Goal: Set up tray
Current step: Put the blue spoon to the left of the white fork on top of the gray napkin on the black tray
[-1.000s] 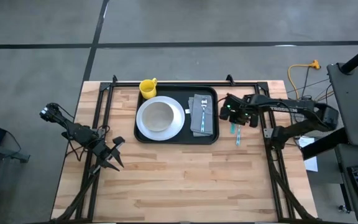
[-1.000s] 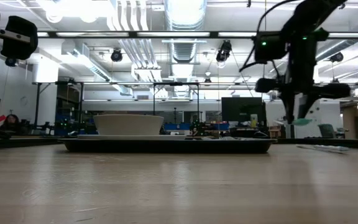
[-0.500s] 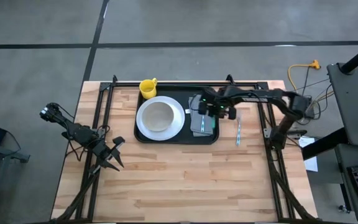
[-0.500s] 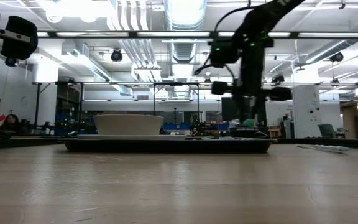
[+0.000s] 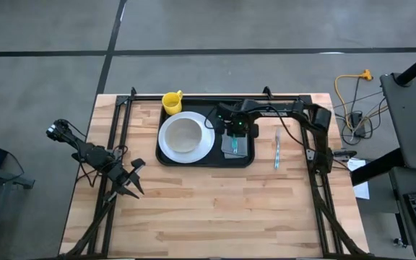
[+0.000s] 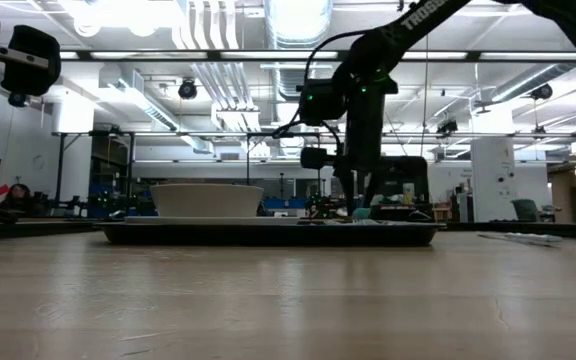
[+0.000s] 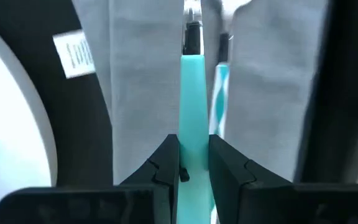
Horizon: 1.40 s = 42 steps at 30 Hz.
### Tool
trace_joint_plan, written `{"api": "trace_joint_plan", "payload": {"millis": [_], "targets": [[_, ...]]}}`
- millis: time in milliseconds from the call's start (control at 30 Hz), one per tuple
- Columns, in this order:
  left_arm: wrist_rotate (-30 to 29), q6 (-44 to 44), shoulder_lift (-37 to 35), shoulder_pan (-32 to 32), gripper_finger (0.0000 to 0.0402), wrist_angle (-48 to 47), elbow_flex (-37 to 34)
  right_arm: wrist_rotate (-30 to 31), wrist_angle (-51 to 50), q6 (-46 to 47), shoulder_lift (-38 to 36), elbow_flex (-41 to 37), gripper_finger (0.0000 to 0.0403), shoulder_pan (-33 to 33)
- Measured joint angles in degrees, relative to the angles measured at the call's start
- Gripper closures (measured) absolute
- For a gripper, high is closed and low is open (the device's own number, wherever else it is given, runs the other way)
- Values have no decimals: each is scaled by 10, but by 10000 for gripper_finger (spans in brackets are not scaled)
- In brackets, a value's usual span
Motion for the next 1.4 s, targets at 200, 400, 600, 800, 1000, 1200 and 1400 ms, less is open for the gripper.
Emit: {"api": "trace_joint_plan", "payload": {"millis": [200,400,600,800,1000,1200,1400], "targets": [[0,0,0,0,324,0,0,-4,6,5,14,12,354,8],[0,0,0,0,324,0,0,-2,6,14,12,12,354,11],[0,0,0,0,324,0,0,10,9,21,16,11,354,17],[0,0,0,0,324,0,0,12,26,27,16,11,354,21],[0,0,0,0,324,0,0,13,32,34,17,6,354,23],[0,0,0,0,324,0,0,13,36,36,37,6,354,25],[0,0,0,0,324,0,0,5,39,27,55,8,354,24]]}}
